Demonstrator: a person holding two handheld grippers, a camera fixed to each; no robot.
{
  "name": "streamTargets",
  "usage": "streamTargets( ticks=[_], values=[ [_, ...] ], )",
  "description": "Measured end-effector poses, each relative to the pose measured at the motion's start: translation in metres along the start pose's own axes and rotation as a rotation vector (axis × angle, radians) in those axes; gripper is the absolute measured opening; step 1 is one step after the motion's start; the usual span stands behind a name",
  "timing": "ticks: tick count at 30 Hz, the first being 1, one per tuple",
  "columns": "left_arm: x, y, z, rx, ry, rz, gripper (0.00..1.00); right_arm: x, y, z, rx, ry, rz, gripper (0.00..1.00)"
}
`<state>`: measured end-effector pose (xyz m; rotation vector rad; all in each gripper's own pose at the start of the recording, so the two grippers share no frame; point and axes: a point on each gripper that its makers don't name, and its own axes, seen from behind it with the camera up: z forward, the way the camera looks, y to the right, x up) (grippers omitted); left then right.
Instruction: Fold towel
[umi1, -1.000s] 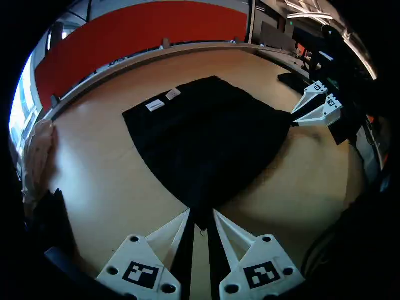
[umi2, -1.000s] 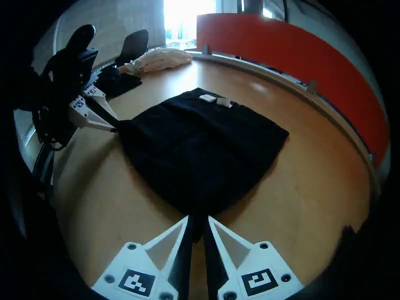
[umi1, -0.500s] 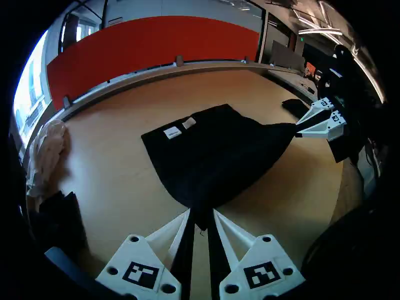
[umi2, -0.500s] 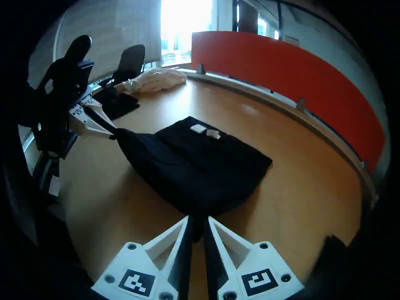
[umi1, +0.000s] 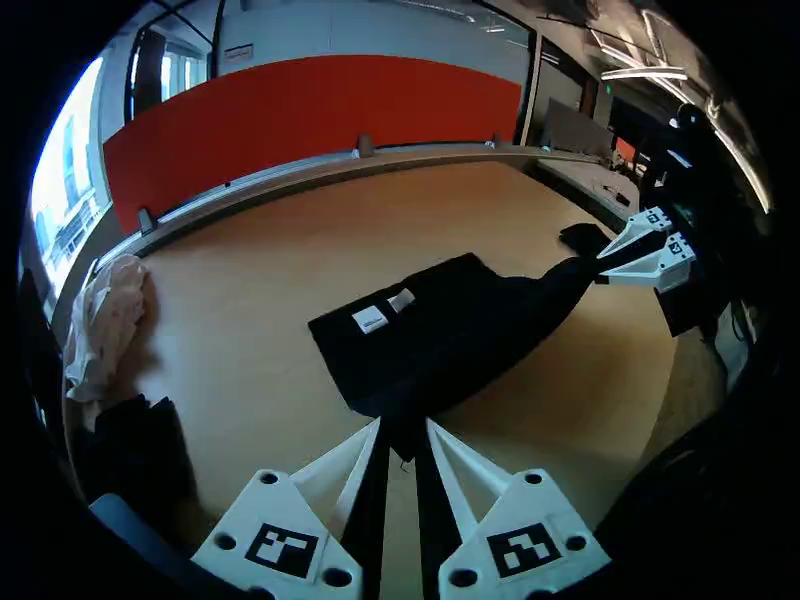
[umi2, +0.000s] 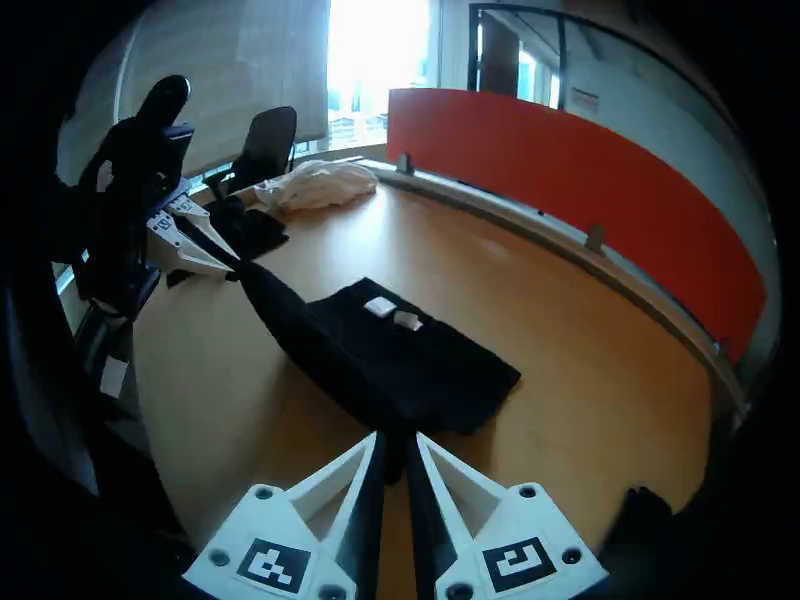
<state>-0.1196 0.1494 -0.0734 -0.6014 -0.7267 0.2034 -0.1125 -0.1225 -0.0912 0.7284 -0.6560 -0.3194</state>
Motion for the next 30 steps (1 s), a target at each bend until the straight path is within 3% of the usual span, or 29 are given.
streamTargets(
  ticks=[11,30],
  values=[
    [0.011,0.01,-0.019,-0.02,0.003,-0.033,0.16,0.013,-0.001,-0.021,0.003,0.018,-0.004,0.13],
    [0.015,0.022,-0.04,-0.054,-0.009,-0.033,0.16,0.022,-0.005,-0.041,0.015,0.022,-0.02,0.13]
  ],
)
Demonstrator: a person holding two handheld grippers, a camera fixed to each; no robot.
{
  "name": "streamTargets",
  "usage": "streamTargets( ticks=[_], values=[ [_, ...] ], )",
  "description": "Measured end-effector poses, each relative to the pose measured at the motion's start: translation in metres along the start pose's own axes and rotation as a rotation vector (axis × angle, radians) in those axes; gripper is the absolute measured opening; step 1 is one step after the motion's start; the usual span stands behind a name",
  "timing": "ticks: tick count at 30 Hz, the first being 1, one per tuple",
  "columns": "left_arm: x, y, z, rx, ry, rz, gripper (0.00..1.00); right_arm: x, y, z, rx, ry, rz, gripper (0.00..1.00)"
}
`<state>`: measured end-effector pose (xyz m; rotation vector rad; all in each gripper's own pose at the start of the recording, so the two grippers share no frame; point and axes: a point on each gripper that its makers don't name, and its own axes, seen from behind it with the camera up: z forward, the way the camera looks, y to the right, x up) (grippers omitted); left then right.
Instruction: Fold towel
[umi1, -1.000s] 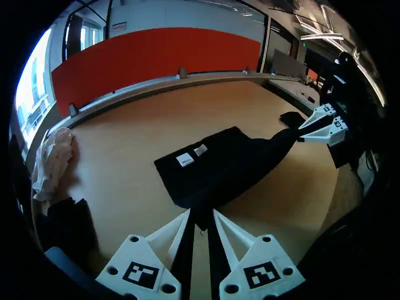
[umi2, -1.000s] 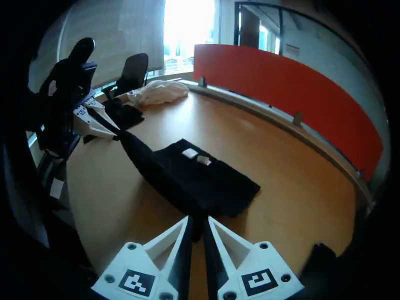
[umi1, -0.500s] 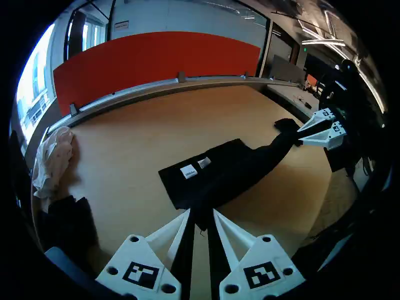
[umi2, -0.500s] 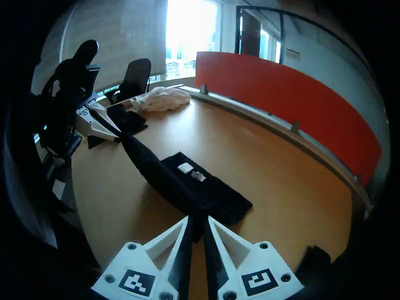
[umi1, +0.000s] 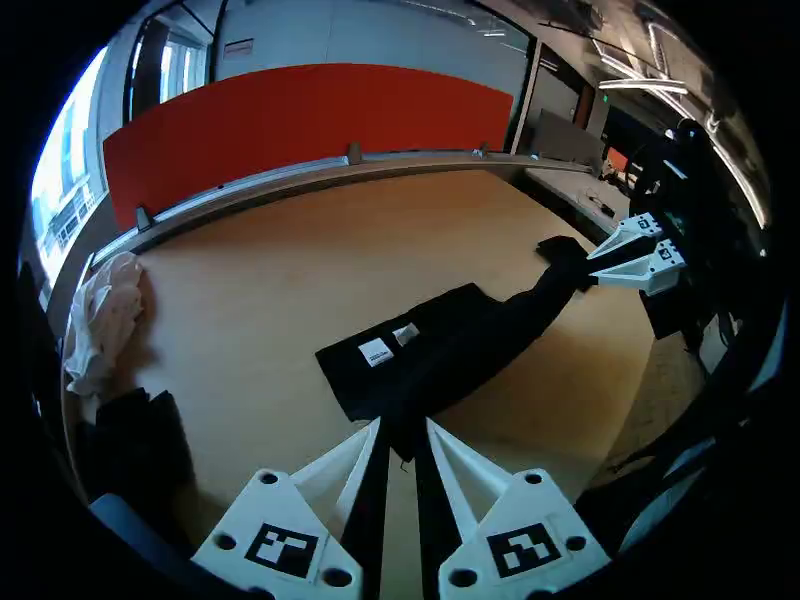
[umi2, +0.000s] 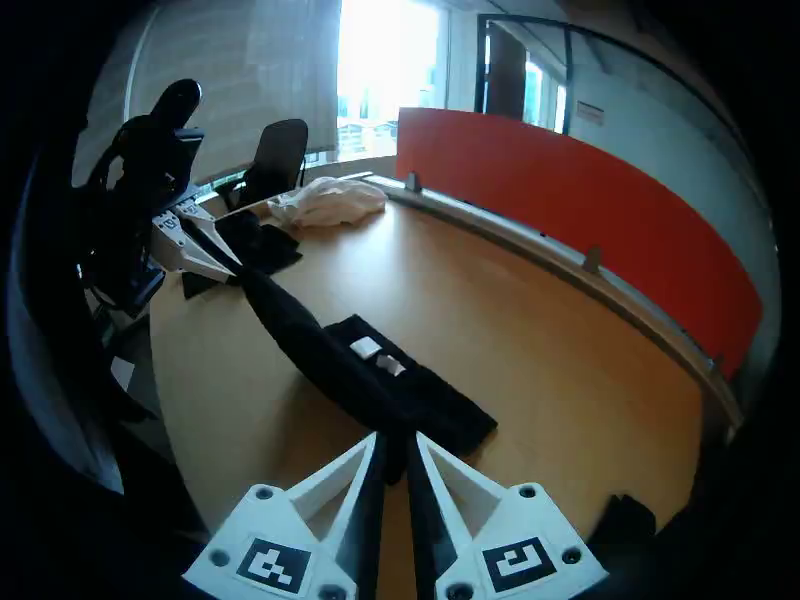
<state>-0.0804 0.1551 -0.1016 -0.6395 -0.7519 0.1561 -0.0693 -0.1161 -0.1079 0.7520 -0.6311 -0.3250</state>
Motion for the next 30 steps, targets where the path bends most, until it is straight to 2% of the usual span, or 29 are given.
streamTargets(
  ticks=[20,30],
  values=[
    [0.003,0.004,-0.006,-0.006,0.011,-0.009,0.16,0.001,-0.003,-0.005,0.0,0.0,-0.005,0.13],
    [-0.002,-0.003,0.007,0.005,-0.005,-0.002,0.16,-0.002,0.001,0.009,0.001,-0.013,-0.014,0.13]
  ],
)
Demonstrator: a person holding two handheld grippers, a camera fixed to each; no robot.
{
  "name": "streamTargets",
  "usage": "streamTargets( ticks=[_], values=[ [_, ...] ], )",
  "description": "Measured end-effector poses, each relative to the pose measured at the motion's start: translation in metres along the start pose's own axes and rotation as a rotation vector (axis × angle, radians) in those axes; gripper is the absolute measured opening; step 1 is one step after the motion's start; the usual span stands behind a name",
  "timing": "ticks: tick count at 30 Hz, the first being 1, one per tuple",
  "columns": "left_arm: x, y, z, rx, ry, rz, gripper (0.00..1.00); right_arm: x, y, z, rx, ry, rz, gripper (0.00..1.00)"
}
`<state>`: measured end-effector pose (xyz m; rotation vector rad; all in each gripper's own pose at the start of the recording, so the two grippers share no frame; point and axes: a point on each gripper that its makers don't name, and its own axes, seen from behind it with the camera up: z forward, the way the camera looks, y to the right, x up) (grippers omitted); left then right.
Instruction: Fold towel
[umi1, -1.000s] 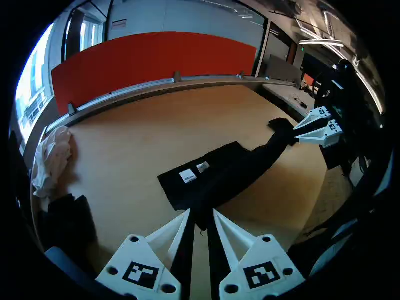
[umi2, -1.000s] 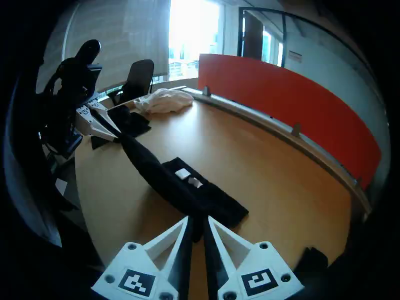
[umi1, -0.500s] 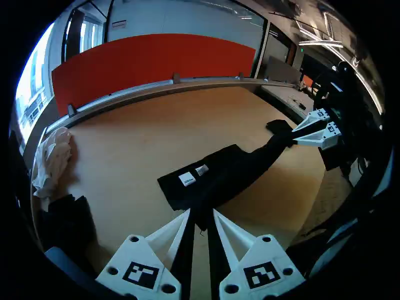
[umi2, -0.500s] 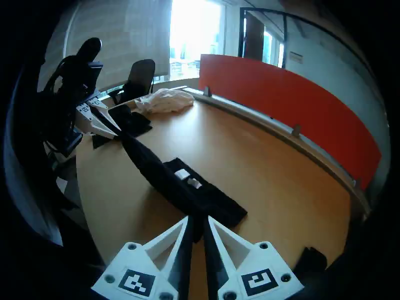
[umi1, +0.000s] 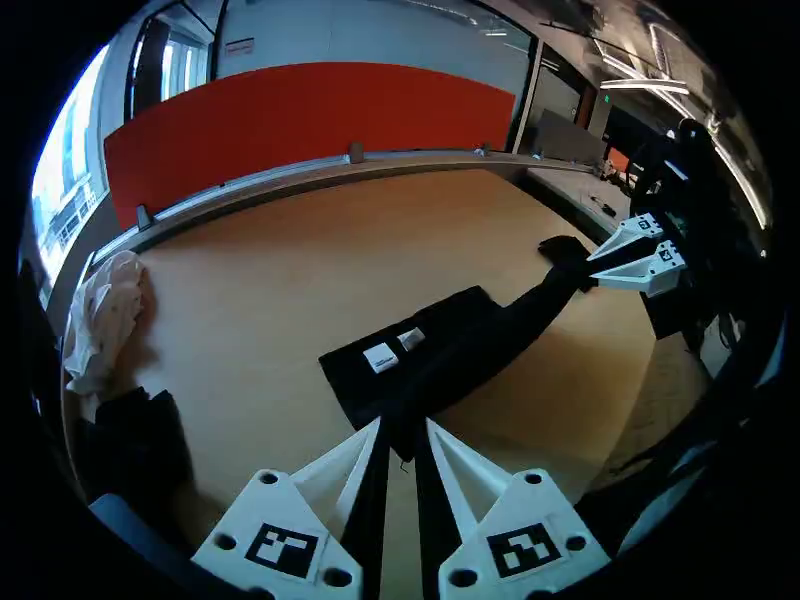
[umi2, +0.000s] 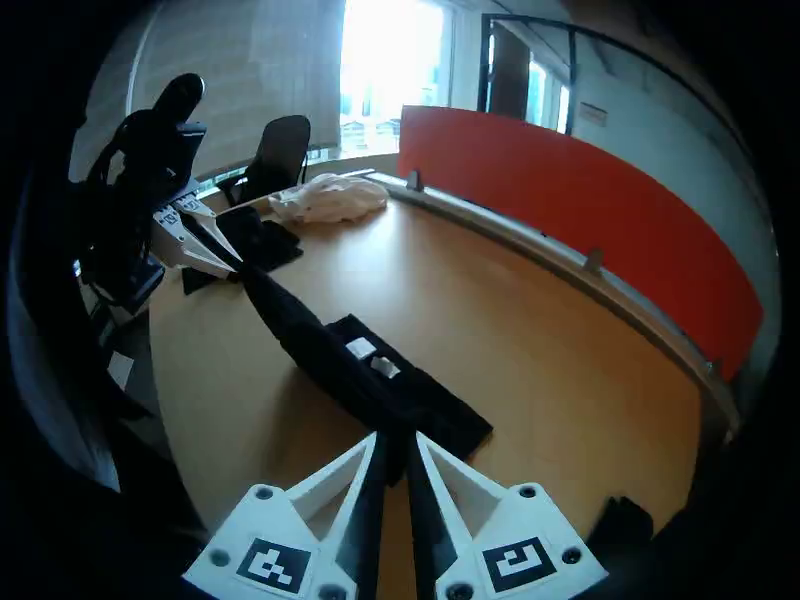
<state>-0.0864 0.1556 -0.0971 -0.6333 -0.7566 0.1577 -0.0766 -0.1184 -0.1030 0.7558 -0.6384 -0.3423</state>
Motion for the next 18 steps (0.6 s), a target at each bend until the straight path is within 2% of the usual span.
streamTargets(
  ticks=[18],
  values=[
    [-0.003,-0.022,0.051,0.013,-0.046,-0.011,0.16,-0.024,0.021,0.043,-0.008,-0.075,0.017,0.13]
  ],
)
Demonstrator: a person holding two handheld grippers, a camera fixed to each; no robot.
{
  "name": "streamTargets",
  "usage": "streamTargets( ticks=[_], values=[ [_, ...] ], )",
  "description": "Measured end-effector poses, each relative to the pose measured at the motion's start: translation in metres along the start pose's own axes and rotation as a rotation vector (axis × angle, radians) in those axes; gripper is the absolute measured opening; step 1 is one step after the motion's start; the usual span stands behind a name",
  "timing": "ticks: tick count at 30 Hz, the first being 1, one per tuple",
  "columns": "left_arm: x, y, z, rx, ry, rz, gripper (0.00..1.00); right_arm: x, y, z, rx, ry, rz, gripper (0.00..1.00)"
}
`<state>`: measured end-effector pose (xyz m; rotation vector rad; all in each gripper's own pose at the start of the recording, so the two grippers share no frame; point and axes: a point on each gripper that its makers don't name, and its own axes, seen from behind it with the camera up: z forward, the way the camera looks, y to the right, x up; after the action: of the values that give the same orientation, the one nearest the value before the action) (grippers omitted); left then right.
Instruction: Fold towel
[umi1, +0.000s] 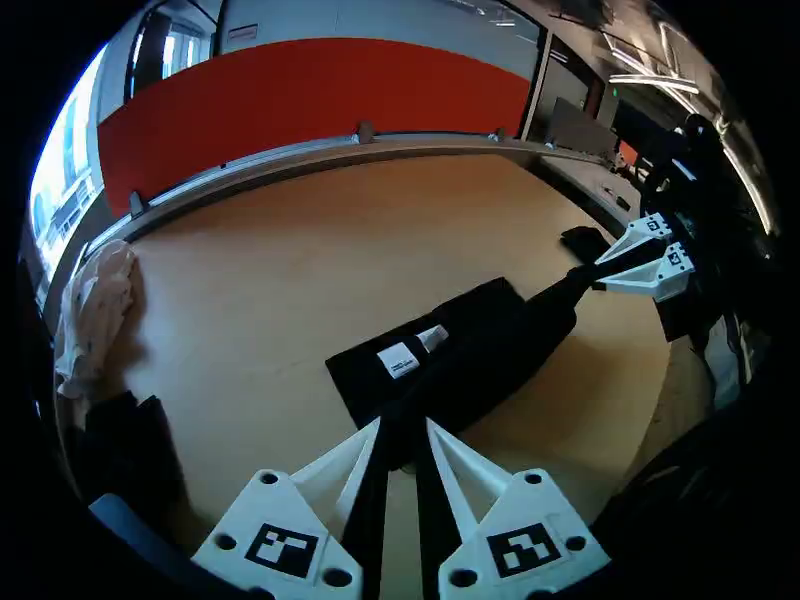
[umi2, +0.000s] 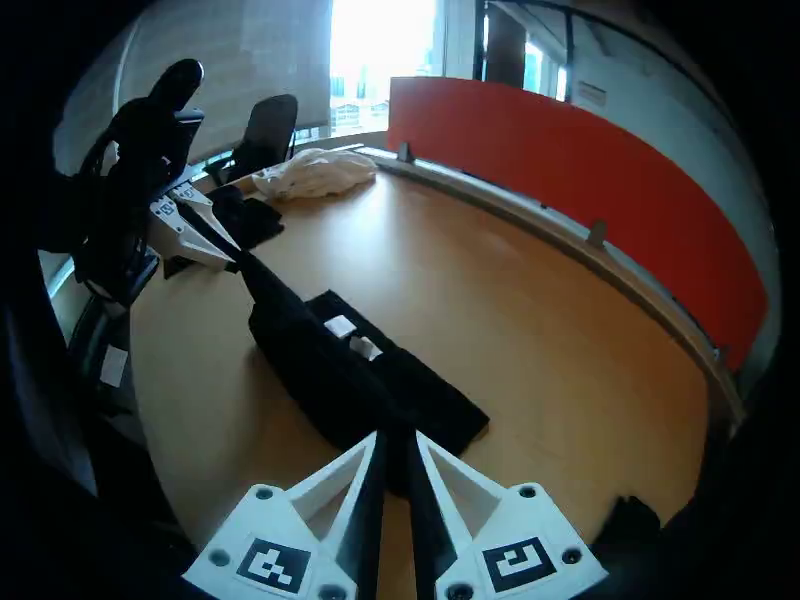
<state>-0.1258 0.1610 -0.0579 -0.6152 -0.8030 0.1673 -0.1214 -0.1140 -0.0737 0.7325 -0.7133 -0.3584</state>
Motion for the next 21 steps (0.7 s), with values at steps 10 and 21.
streamTargets(
  ticks=[10,21],
  values=[
    [-0.005,-0.008,0.02,0.001,-0.029,0.017,0.16,-0.008,0.009,0.021,0.001,-0.029,0.006,0.13],
    [-0.011,-0.019,0.048,0.009,-0.057,0.024,0.16,-0.017,0.023,0.044,-0.005,-0.067,0.017,0.13]
  ],
)
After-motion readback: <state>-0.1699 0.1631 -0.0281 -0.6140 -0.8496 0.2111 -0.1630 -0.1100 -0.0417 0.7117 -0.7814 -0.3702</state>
